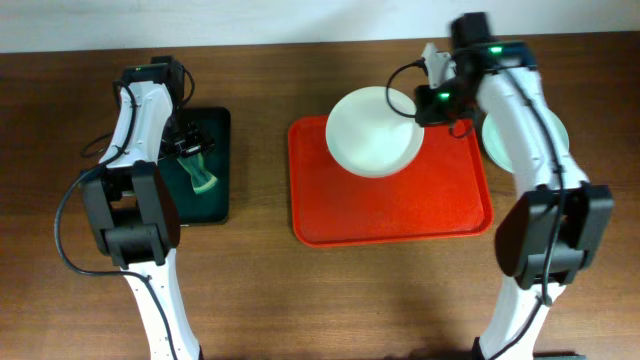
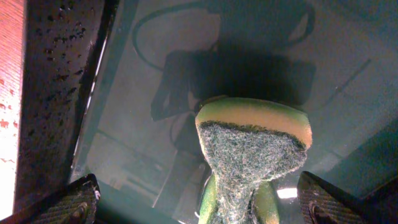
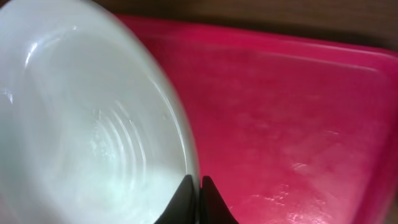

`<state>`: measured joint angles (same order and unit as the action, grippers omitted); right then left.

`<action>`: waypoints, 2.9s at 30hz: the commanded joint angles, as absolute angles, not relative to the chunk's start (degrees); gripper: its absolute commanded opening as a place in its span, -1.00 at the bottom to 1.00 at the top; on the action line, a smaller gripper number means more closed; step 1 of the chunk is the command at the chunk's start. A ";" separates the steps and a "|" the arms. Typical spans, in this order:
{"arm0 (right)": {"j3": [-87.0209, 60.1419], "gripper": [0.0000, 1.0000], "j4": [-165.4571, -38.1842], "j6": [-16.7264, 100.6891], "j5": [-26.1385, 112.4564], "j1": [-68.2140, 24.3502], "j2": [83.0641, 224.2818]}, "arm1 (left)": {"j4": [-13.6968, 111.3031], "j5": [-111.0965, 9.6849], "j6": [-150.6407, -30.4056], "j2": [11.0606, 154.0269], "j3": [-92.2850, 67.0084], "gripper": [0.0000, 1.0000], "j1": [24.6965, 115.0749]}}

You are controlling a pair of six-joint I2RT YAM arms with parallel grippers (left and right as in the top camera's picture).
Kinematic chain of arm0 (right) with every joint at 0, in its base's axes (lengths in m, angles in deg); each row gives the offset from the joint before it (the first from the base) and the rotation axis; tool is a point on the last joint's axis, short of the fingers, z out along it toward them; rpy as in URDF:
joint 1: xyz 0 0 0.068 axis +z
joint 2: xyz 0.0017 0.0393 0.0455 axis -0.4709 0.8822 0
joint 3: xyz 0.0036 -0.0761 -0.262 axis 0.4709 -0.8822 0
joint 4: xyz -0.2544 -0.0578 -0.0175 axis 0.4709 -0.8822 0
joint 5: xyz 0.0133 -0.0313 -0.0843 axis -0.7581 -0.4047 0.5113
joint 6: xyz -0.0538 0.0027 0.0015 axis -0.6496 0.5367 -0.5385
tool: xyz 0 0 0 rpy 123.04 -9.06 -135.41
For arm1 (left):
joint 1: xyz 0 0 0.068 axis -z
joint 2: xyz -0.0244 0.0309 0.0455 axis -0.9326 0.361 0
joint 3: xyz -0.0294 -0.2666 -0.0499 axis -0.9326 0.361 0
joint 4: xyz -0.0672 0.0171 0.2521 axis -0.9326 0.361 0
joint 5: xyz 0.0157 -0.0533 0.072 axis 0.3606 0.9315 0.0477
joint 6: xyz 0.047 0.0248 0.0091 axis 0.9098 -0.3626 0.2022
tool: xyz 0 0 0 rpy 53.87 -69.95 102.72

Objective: Clean dirty plates on tray and stack at the side

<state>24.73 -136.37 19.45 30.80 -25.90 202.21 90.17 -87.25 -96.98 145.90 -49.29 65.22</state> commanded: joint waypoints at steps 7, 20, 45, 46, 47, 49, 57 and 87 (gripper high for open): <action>21.21 -0.92 -130.22 3.99 18.58 -40.43 201.35 | 90.15 -87.10 -96.87 145.57 -50.12 0.99 65.18; 19.07 -0.92 -120.52 42.55 47.45 -58.90 208.04 | 90.15 -87.10 -96.87 145.57 -50.12 0.98 65.20; -25.34 0.97 -128.54 42.09 46.71 -35.84 139.67 | 90.15 -87.10 -96.87 145.57 -50.12 0.98 65.18; -26.96 0.96 -129.85 42.07 46.73 -34.86 135.32 | 90.15 -87.10 -96.87 145.57 -50.12 0.99 65.18; -27.13 0.97 -130.57 42.07 46.73 -34.86 133.25 | 90.15 -87.10 -96.87 145.57 -50.12 0.98 65.18; -27.13 0.97 -130.55 42.07 46.73 -34.86 131.85 | 90.15 -87.08 -96.87 145.57 -50.12 0.99 65.20; -30.04 0.97 -130.51 42.05 46.86 -34.42 135.46 | 90.12 -87.10 -96.87 145.57 -50.12 0.98 65.18; -87.00 0.97 -73.29 27.01 47.34 -30.12 83.09 | 90.12 -87.10 -96.87 145.57 -50.12 0.98 65.18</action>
